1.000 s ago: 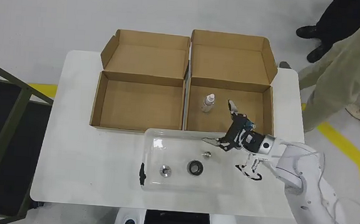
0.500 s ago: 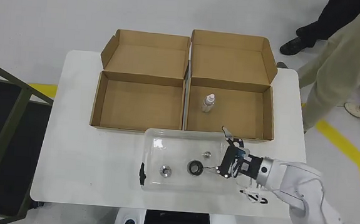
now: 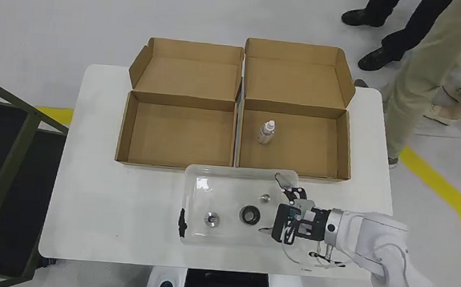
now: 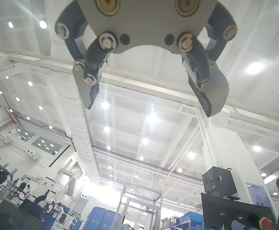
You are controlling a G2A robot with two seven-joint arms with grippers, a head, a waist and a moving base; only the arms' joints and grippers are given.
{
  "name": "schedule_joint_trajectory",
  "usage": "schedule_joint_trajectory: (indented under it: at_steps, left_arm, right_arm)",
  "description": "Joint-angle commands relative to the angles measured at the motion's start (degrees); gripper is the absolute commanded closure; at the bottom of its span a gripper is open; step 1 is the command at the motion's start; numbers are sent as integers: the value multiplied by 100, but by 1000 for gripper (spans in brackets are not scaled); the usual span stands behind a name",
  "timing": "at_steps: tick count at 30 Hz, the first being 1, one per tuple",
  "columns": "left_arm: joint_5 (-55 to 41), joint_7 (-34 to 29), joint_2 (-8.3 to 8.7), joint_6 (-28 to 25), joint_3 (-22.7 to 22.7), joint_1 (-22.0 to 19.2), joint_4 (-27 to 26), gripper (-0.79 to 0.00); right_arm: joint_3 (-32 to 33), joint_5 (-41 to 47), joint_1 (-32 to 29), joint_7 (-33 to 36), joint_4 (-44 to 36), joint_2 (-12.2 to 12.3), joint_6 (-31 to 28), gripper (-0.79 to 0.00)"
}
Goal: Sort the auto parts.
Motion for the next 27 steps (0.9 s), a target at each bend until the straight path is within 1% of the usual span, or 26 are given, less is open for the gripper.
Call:
schedule_joint_trajectory:
  at_steps: [1, 15, 17, 20, 24, 27]
  left_arm:
    - [0, 0, 0, 0, 0, 0, 0, -785]
    - [0, 0, 0, 0, 0, 0, 0, -785]
    - [0, 0, 0, 0, 0, 0, 0, -785]
    - [0, 0, 0, 0, 0, 0, 0, -785]
    - [0, 0, 0, 0, 0, 0, 0, -785]
    - [0, 0, 0, 0, 0, 0, 0, -785]
  right_arm:
    - [-6, 73, -4, 18, 17, 3, -12, -785]
    - [-6, 73, -4, 18, 17, 3, -12, -785]
    - [-11, 66, -18, 13, 20, 2, 59, -785]
    - [-6, 48, -40, 83, -158, 13, 133, -785]
    - [-11, 3, -55, 473, -432, 39, 57, -785]
    - [-51, 265, -41, 771, -517, 47, 21, -785]
